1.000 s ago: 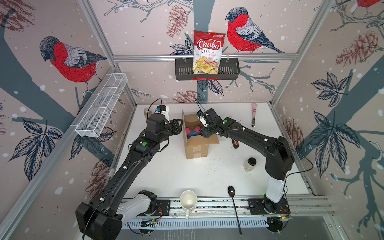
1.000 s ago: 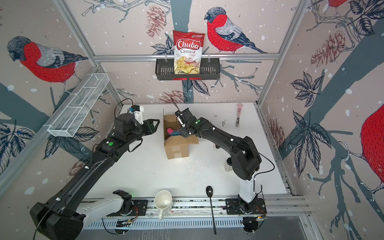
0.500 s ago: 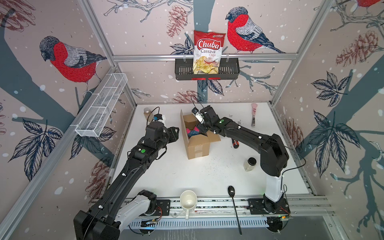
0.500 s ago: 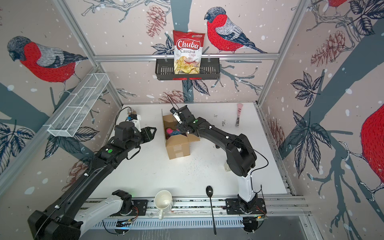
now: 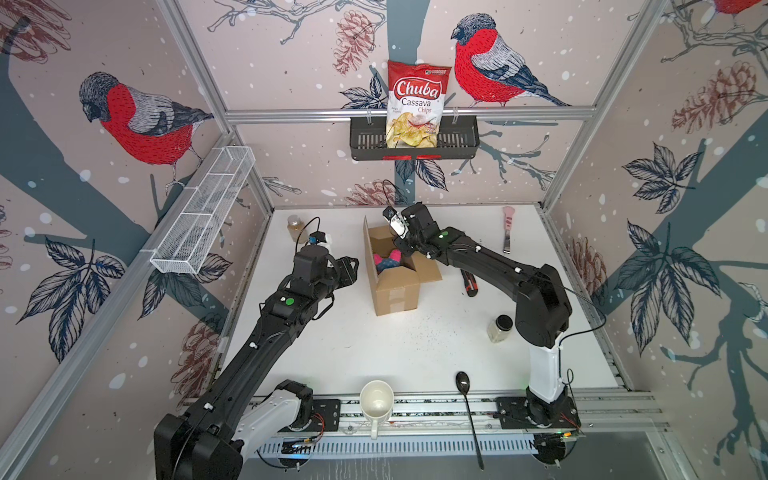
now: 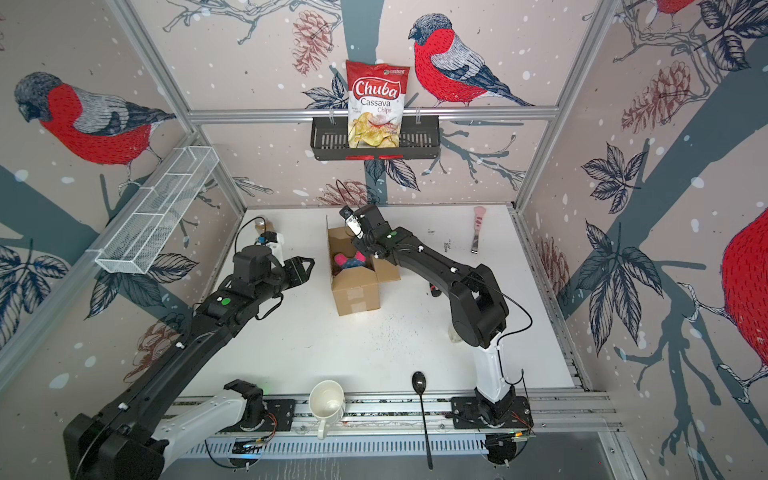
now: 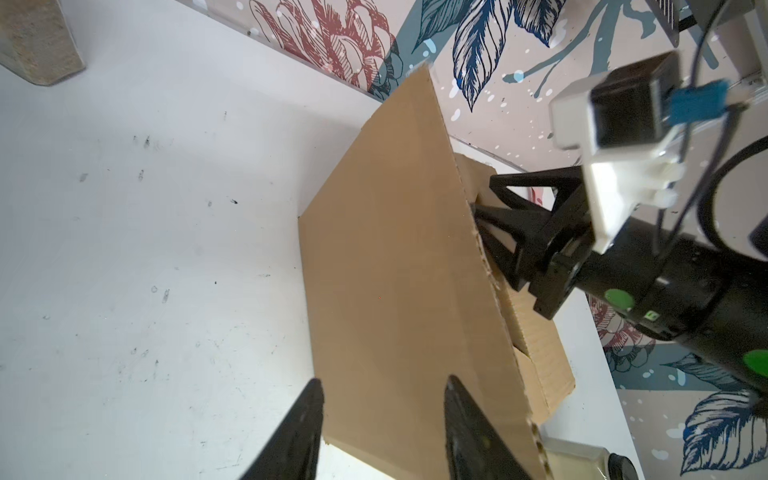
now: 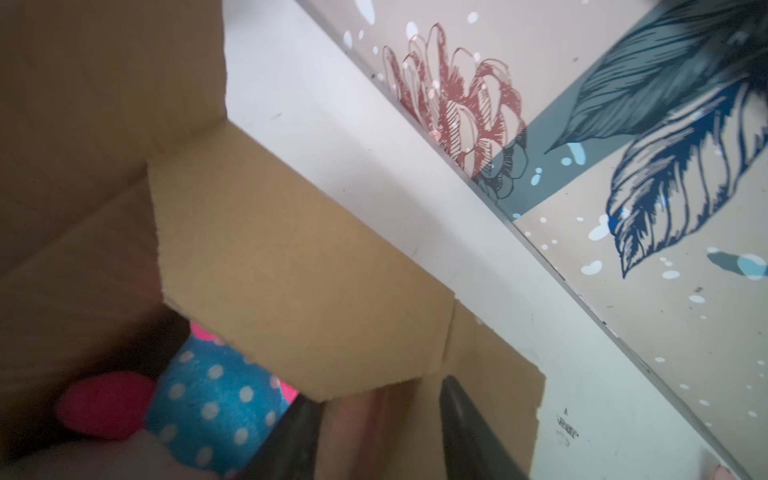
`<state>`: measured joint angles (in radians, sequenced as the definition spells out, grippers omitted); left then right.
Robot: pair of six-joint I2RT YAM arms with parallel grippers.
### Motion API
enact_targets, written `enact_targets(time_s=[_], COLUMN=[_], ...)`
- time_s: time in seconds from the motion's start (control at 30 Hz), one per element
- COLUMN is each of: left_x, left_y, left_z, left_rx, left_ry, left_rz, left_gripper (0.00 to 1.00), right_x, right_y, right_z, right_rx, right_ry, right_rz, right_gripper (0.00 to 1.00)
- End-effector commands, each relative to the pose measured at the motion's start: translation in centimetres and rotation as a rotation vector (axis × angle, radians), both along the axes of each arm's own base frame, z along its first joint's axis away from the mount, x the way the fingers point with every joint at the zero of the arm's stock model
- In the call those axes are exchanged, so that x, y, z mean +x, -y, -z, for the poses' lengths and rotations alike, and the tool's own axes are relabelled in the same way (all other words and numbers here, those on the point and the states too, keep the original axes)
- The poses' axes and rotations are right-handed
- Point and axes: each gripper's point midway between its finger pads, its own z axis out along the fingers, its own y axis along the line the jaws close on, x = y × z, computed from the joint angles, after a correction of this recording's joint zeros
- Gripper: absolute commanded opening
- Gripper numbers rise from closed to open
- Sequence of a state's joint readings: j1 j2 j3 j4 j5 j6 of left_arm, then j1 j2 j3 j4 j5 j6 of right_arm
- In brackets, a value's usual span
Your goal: Unpack the express box
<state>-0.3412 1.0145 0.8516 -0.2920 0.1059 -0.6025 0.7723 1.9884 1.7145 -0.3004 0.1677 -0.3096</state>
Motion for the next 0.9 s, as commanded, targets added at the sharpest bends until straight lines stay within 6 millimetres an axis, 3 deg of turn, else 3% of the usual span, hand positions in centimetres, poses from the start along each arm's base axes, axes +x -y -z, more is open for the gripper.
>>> enact_targets(time_s=[0.0, 0.13, 0.27, 0.3, 0.37, 0.5, 0.63, 0.87], left_x=[0.4, 0.3, 0.2, 0.2, 0.1, 0.0, 0.0, -0.2], left_y=[0.6, 0.7, 0.7, 0.7, 0.6, 0.4, 0.5, 0.2], left_z=[-0.3, 0.2, 0.2, 0.1, 0.0, -0.1, 0.3, 0.7], left_rx=[-0.027, -0.029, -0.025, -0.026, -0.027, -0.025, -0.028, -0.026], left_ry=[0.025, 0.018, 0.021, 0.025, 0.030, 0.029, 0.020, 0.011], left_rz=[0.024, 0.030, 0.034, 0.032, 0.029, 0.027, 0.028, 0.018], left_gripper=[0.47, 0.47, 0.47, 0.47, 0.47, 0.47, 0.47, 0.47], right_x=[-0.5, -0.2, 0.1, 0.0, -0.6, -1.9, -1.8, 0.1], right_y=[-0.5, -0.3, -0.3, -0.3, -0.3, 0.0, 0.0, -1.4], right_z=[-1.2, -1.5, -1.7, -1.7, -1.6, -0.6, 0.5, 1.8], right_rx=[0.070, 0.083, 0.082, 0.068, 0.038, -0.051, -0.103, -0.132], right_ry=[-0.024, -0.044, -0.068, -0.066, -0.058, -0.057, -0.035, -0.002], right_rz=[-0.009, 0.001, -0.015, -0.021, -0.043, -0.076, -0.079, -0.088], right_gripper=[0.29, 0.18, 0.14, 0.19, 0.39, 0.56, 0.59, 0.59])
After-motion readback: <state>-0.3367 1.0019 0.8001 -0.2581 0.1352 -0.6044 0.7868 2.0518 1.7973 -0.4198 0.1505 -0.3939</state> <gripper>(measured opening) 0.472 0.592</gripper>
